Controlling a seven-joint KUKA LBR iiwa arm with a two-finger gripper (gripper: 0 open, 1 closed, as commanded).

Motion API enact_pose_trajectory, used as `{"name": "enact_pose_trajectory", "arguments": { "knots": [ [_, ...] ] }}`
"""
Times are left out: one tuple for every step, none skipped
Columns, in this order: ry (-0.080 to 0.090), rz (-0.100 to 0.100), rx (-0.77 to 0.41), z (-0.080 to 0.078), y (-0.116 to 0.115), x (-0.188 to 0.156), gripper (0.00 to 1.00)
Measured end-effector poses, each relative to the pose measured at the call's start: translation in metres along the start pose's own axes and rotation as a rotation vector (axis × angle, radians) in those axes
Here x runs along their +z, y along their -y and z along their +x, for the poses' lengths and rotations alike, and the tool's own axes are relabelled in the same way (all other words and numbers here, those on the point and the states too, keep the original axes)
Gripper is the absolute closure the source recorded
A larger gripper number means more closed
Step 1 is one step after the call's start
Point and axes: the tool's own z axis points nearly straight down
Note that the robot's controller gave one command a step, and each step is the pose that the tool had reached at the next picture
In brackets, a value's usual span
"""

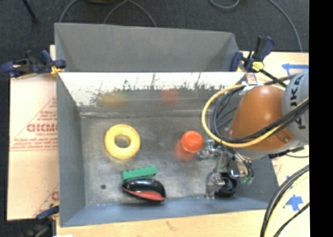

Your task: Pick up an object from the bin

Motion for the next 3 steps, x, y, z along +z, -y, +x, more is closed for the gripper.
{"name": "enact_pose_trajectory", "arguments": {
  "knots": [
    [0.000, 0.000, 0.000, 0.000, 0.000, 0.000, 0.00],
    [0.001, -0.002, -0.162, -0.005, 0.012, 0.011, 0.00],
    [0.001, -0.002, -0.392, -0.028, 0.069, 0.029, 0.00]
  ]
}}
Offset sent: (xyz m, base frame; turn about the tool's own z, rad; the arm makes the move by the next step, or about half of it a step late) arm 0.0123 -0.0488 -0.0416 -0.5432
